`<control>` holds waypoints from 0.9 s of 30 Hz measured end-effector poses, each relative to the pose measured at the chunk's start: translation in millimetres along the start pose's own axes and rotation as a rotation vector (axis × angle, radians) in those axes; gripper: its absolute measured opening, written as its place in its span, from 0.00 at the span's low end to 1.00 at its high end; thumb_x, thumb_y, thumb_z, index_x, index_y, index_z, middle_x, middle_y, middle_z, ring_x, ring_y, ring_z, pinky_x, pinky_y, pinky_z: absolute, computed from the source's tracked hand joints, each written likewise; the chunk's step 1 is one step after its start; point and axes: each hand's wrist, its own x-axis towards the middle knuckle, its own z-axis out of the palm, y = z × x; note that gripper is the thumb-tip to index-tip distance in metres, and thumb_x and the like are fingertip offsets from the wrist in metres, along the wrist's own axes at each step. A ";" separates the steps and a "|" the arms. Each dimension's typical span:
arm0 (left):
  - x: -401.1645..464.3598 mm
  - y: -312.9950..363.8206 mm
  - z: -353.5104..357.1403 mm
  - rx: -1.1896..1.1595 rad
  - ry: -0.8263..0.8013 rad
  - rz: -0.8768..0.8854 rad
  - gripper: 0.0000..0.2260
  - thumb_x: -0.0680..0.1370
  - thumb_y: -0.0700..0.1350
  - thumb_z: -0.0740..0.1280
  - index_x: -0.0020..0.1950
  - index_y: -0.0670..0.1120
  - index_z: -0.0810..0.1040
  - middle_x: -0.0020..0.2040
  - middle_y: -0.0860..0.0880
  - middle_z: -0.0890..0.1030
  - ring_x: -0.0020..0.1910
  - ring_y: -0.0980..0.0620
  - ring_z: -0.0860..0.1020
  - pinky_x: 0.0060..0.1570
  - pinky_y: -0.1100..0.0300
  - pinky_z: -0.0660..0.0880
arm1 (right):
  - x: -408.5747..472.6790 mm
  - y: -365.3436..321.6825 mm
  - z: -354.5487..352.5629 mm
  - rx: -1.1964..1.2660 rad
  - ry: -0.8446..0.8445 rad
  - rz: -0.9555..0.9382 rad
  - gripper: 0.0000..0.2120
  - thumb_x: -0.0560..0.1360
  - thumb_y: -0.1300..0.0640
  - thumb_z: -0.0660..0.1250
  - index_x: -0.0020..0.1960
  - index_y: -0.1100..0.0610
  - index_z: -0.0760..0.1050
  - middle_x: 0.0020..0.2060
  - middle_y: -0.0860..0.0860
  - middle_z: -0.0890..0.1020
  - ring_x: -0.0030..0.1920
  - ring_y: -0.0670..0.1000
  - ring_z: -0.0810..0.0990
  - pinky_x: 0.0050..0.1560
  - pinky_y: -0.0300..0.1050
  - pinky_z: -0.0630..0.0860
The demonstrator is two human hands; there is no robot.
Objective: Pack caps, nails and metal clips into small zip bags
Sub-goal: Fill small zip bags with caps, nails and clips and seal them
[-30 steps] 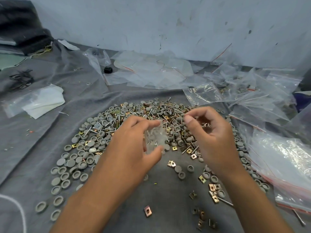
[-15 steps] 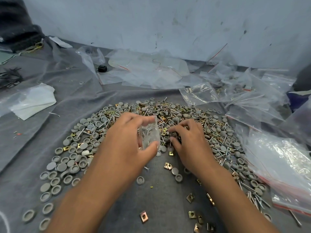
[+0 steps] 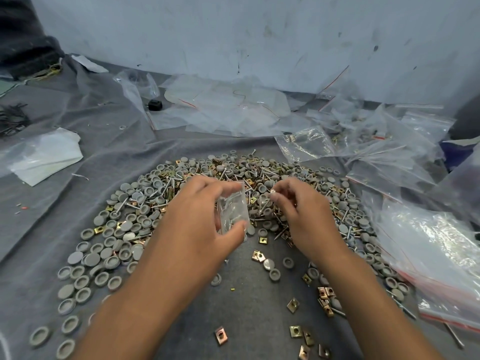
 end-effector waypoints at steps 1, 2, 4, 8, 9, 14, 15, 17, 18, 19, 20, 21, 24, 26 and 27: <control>-0.3 0.6 0.5 0.003 0.000 0.002 0.24 0.73 0.52 0.73 0.69 0.62 0.74 0.52 0.65 0.71 0.45 0.62 0.75 0.47 0.75 0.68 | 0.4 -1.1 -2.7 0.054 0.036 0.011 0.03 0.81 0.52 0.67 0.49 0.46 0.75 0.42 0.41 0.78 0.43 0.39 0.75 0.40 0.31 0.67; -0.2 1.1 1.2 0.008 0.000 0.004 0.24 0.73 0.52 0.73 0.69 0.62 0.74 0.52 0.65 0.71 0.45 0.62 0.74 0.47 0.76 0.68 | 0.4 -2.4 -5.2 0.086 0.062 0.013 0.03 0.81 0.52 0.68 0.49 0.46 0.76 0.42 0.42 0.79 0.42 0.40 0.76 0.39 0.31 0.68; -0.1 1.7 2.2 0.012 0.001 0.007 0.24 0.73 0.52 0.73 0.68 0.62 0.74 0.51 0.66 0.71 0.45 0.62 0.74 0.47 0.76 0.67 | -0.5 -4.3 -8.7 0.112 0.081 0.012 0.03 0.80 0.52 0.69 0.48 0.45 0.76 0.41 0.42 0.79 0.42 0.41 0.77 0.40 0.30 0.71; -1.3 2.7 3.4 0.020 -0.006 0.016 0.24 0.73 0.53 0.72 0.69 0.62 0.73 0.52 0.66 0.71 0.46 0.62 0.74 0.47 0.76 0.67 | -2.6 -7.0 -11.7 0.174 0.104 0.033 0.02 0.80 0.52 0.69 0.49 0.47 0.77 0.40 0.44 0.80 0.42 0.42 0.78 0.41 0.32 0.73; -1.8 3.0 3.3 0.020 -0.005 0.018 0.24 0.73 0.54 0.71 0.69 0.62 0.73 0.52 0.66 0.71 0.46 0.62 0.74 0.47 0.75 0.67 | -2.8 -8.6 -12.6 0.190 0.116 0.035 0.01 0.80 0.51 0.69 0.49 0.47 0.78 0.40 0.44 0.81 0.42 0.43 0.78 0.41 0.32 0.73; -3.3 1.9 3.2 0.020 0.005 0.012 0.24 0.73 0.54 0.72 0.68 0.62 0.74 0.53 0.66 0.71 0.45 0.62 0.74 0.43 0.72 0.69 | -10.5 -30.0 -23.4 0.419 0.132 -0.055 0.04 0.80 0.50 0.68 0.50 0.49 0.79 0.40 0.43 0.81 0.41 0.43 0.79 0.42 0.33 0.73; -3.6 2.0 3.1 0.020 0.006 0.009 0.24 0.72 0.54 0.72 0.68 0.62 0.75 0.53 0.66 0.71 0.45 0.62 0.74 0.42 0.71 0.68 | -14.8 -36.6 -27.0 0.474 0.121 -0.108 0.04 0.80 0.49 0.68 0.51 0.48 0.78 0.40 0.42 0.81 0.40 0.42 0.78 0.42 0.33 0.72; -3.5 2.6 3.0 0.021 0.009 0.011 0.24 0.72 0.55 0.72 0.67 0.62 0.75 0.52 0.66 0.70 0.45 0.61 0.74 0.40 0.71 0.68 | -25.1 -48.6 -33.3 0.507 0.101 -0.234 0.03 0.80 0.48 0.67 0.51 0.46 0.78 0.41 0.41 0.80 0.40 0.42 0.77 0.41 0.32 0.72; -3.3 3.1 3.0 0.020 0.010 0.016 0.23 0.71 0.56 0.72 0.67 0.62 0.75 0.51 0.66 0.70 0.45 0.62 0.74 0.40 0.71 0.68 | -30.1 -53.4 -35.0 0.473 0.097 -0.297 0.02 0.81 0.49 0.67 0.52 0.46 0.78 0.42 0.41 0.80 0.41 0.43 0.78 0.42 0.31 0.72; -3.0 3.7 3.0 0.017 0.010 0.018 0.24 0.71 0.57 0.71 0.66 0.62 0.75 0.51 0.65 0.70 0.45 0.62 0.74 0.40 0.70 0.67 | -34.4 -56.8 -35.9 0.409 0.102 -0.356 0.02 0.81 0.50 0.67 0.52 0.46 0.78 0.43 0.41 0.80 0.42 0.44 0.78 0.43 0.31 0.72; -2.7 3.9 3.2 0.013 0.008 0.020 0.24 0.70 0.57 0.71 0.66 0.62 0.75 0.51 0.65 0.71 0.44 0.62 0.74 0.40 0.70 0.66 | -37.4 -58.8 -35.4 0.330 0.112 -0.410 0.03 0.81 0.51 0.67 0.53 0.47 0.78 0.44 0.41 0.80 0.43 0.44 0.79 0.45 0.31 0.71; -2.6 4.2 3.6 0.009 0.005 0.021 0.24 0.70 0.58 0.71 0.66 0.62 0.75 0.51 0.65 0.71 0.44 0.63 0.74 0.41 0.70 0.66 | -39.0 -59.2 -34.2 0.249 0.119 -0.456 0.03 0.81 0.53 0.67 0.53 0.50 0.79 0.45 0.40 0.79 0.45 0.43 0.78 0.46 0.31 0.70; -2.7 5.3 5.6 -0.003 -0.010 0.027 0.25 0.69 0.59 0.69 0.67 0.61 0.76 0.53 0.65 0.72 0.43 0.64 0.74 0.43 0.70 0.67 | -40.3 -56.0 -29.9 0.057 0.107 -0.522 0.07 0.82 0.54 0.66 0.53 0.55 0.81 0.49 0.44 0.80 0.50 0.43 0.77 0.51 0.33 0.68; -2.7 6.1 6.3 -0.016 -0.006 0.028 0.25 0.68 0.59 0.67 0.66 0.61 0.76 0.53 0.64 0.72 0.43 0.63 0.74 0.44 0.68 0.69 | -40.2 -53.4 -27.0 -0.018 0.082 -0.526 0.09 0.82 0.53 0.65 0.54 0.56 0.82 0.50 0.45 0.80 0.51 0.47 0.77 0.52 0.38 0.71; -2.8 6.7 6.4 -0.022 -0.003 0.028 0.25 0.69 0.59 0.66 0.66 0.60 0.77 0.53 0.64 0.72 0.42 0.63 0.74 0.44 0.67 0.70 | -40.4 -52.6 -25.6 -0.038 0.068 -0.514 0.10 0.81 0.52 0.65 0.55 0.55 0.82 0.50 0.45 0.80 0.52 0.48 0.77 0.53 0.40 0.72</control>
